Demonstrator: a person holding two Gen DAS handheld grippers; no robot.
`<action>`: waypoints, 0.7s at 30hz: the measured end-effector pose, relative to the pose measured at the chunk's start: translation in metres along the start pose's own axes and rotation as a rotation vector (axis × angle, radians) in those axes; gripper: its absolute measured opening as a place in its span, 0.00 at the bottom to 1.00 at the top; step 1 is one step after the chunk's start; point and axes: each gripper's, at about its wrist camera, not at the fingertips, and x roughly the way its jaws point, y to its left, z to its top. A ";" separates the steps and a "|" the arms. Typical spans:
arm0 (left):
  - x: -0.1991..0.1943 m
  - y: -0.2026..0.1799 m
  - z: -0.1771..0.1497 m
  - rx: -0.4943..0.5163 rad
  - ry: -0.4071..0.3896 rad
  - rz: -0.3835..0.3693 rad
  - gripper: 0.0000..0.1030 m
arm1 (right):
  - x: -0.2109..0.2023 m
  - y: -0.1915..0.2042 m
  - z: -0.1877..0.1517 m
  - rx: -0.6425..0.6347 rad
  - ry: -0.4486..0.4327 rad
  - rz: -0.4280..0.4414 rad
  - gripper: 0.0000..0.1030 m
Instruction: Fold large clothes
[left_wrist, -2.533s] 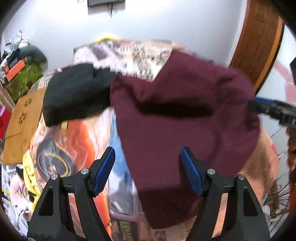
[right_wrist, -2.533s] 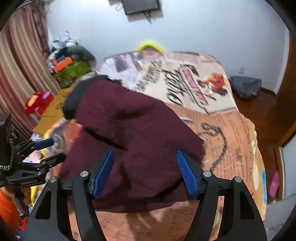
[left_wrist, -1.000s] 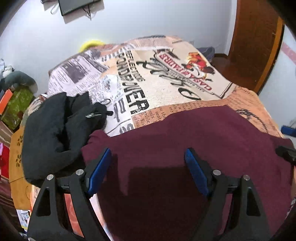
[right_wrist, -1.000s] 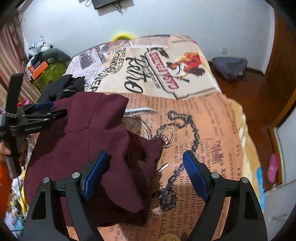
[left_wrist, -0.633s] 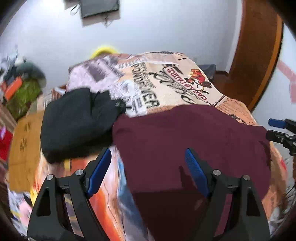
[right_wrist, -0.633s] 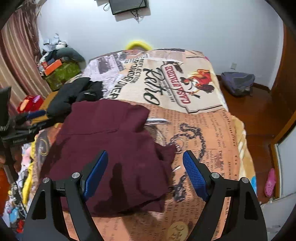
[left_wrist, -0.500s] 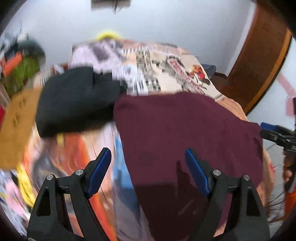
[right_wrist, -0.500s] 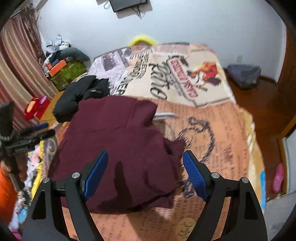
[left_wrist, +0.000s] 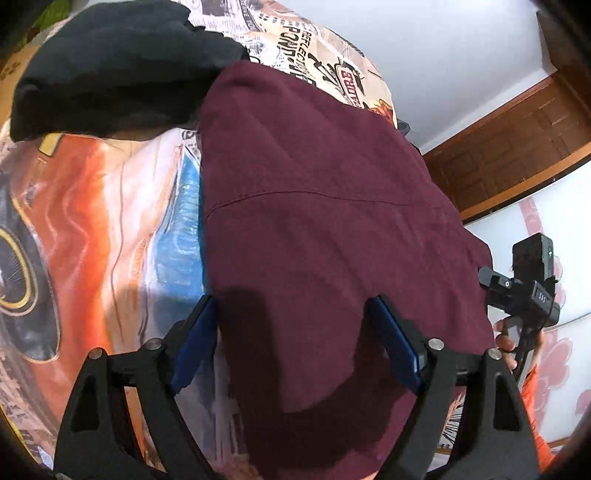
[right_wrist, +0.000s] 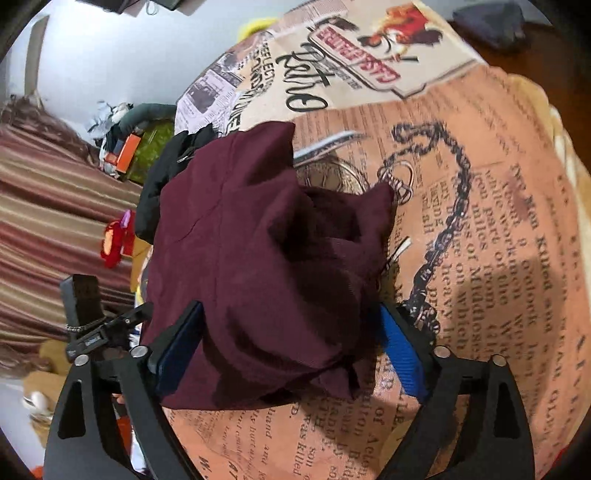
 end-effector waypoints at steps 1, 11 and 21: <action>0.003 0.001 0.003 -0.005 0.005 -0.006 0.85 | 0.003 -0.001 0.000 0.005 0.006 0.013 0.92; 0.032 0.010 0.023 -0.110 0.051 -0.083 0.87 | 0.020 0.008 0.011 -0.015 0.053 -0.002 0.96; 0.023 0.007 0.019 -0.090 0.033 -0.083 0.69 | 0.007 0.017 0.013 -0.072 0.025 -0.028 0.64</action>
